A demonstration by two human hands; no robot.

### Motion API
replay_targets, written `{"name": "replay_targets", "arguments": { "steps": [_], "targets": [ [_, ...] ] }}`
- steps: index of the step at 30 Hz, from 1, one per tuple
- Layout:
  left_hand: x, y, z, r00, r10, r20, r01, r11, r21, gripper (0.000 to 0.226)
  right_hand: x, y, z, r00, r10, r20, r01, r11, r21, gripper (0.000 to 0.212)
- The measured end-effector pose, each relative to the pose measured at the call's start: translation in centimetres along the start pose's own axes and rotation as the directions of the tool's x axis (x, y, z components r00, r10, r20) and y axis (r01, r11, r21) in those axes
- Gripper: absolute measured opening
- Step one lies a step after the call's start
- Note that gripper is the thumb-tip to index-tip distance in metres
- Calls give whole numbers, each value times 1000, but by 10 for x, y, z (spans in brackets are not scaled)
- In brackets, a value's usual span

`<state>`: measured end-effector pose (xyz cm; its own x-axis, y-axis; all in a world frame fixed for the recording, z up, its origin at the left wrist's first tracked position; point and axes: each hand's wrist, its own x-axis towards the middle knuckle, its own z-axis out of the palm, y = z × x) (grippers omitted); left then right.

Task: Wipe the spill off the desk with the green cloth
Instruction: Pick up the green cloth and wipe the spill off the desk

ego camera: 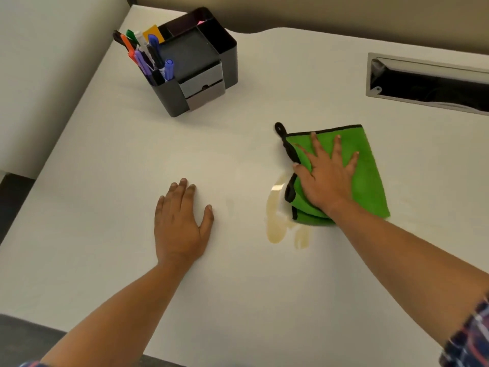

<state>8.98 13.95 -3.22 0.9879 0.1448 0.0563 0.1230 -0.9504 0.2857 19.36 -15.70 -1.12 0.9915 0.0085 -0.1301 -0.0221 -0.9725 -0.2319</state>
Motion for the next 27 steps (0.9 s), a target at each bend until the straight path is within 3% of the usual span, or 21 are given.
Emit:
{"name": "replay_targets", "arguments": {
  "steps": [3,5,9,13,15,18,21,24,27],
  "targets": [
    [0,0,-1,1000,7,-2,-7,1000,-12,62,1,-19,7,946,-310,96,319,943,-99,60],
    [1,0,-2,1000,9,4,-9,1000,-24,61,-13,-24,10,895,-423,142,440,890,-122,59],
    [0,0,-5,1000,6,16,-5,1000,-30,62,-80,-19,15,810,-551,199,576,811,-101,61],
    [1,1,-5,1000,0,22,1,1000,-26,65,-155,-9,25,744,-625,235,657,749,-89,80],
    [1,2,-5,1000,-2,29,3,1000,-25,65,-163,-1,24,771,-595,229,629,767,-126,87],
    [1,3,-6,999,-6,32,7,1000,-28,65,-149,1,14,884,-412,221,448,881,-152,96],
    [0,2,-6,999,-13,46,14,1000,-23,65,-144,-3,17,894,-376,242,420,892,-166,95],
    [1,2,-7,998,-14,57,15,1000,-22,65,-129,-2,21,905,-379,194,411,896,-165,88],
    [0,3,-8,997,-16,76,18,1000,-22,64,-84,-4,16,948,-296,117,313,934,-171,82]
  ]
}}
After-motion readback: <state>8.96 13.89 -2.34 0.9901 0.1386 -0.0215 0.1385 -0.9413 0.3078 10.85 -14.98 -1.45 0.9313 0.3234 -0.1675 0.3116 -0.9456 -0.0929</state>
